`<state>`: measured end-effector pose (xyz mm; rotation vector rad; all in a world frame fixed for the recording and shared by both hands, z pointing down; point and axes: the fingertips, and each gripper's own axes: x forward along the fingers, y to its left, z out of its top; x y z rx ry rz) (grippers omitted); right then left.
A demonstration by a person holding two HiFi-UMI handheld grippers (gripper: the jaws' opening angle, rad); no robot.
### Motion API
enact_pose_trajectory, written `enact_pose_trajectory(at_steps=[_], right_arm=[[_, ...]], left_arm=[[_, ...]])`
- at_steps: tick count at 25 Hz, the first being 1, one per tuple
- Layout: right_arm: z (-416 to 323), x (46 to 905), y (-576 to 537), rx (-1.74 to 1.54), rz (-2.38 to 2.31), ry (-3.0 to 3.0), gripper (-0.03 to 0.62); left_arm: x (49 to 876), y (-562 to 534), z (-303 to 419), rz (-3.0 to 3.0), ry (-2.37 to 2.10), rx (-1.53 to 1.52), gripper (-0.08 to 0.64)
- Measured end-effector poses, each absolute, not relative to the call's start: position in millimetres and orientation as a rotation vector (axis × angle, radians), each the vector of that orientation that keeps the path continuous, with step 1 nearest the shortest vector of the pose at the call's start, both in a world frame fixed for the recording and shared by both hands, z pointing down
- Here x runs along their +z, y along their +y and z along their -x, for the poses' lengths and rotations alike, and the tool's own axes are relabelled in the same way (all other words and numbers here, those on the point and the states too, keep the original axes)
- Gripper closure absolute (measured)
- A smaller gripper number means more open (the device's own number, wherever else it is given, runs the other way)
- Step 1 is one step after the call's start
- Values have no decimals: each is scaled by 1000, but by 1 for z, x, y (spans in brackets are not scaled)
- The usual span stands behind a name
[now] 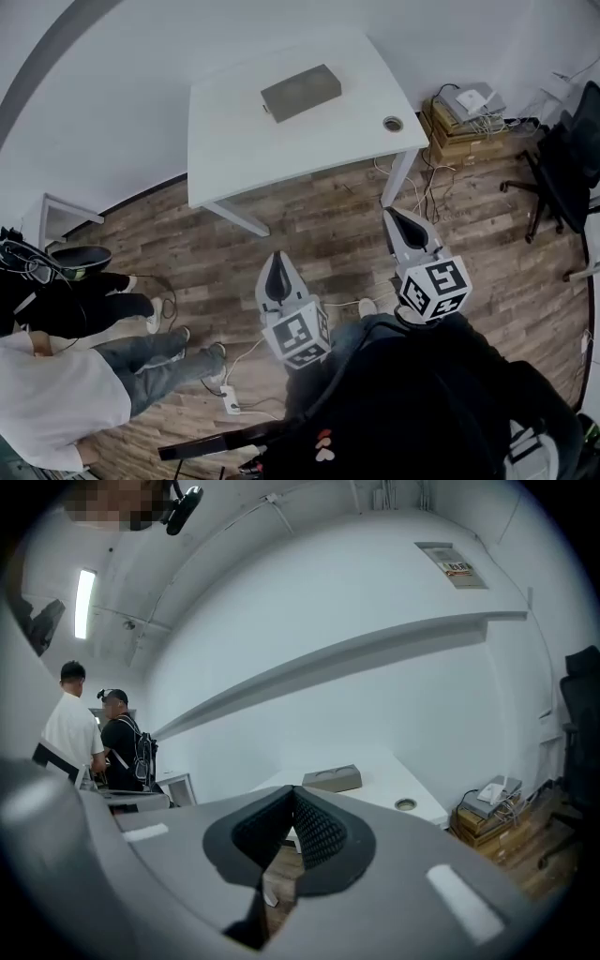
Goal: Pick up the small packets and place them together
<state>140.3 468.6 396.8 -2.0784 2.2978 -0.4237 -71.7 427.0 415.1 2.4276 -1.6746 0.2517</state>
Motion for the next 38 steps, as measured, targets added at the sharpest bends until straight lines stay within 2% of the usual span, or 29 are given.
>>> enact_pose_trajectory(at_steps=[9,22,34,38], right_arm=[[-158,403,417,-426,2066,2291,591],[-168,396,250,-392,2091,2235,591],[-177,415,162,-435,2207,2137,591],[-187,426,151,-458,2209,2164,591]], left_arm=[[404,371,46,-2496,-1599,112,565],[409,186,29,-2616,-1436,157,565],[439,94,16,-2632,-1329,287,565],[449,86,-11,-2622,-1179,227,565]])
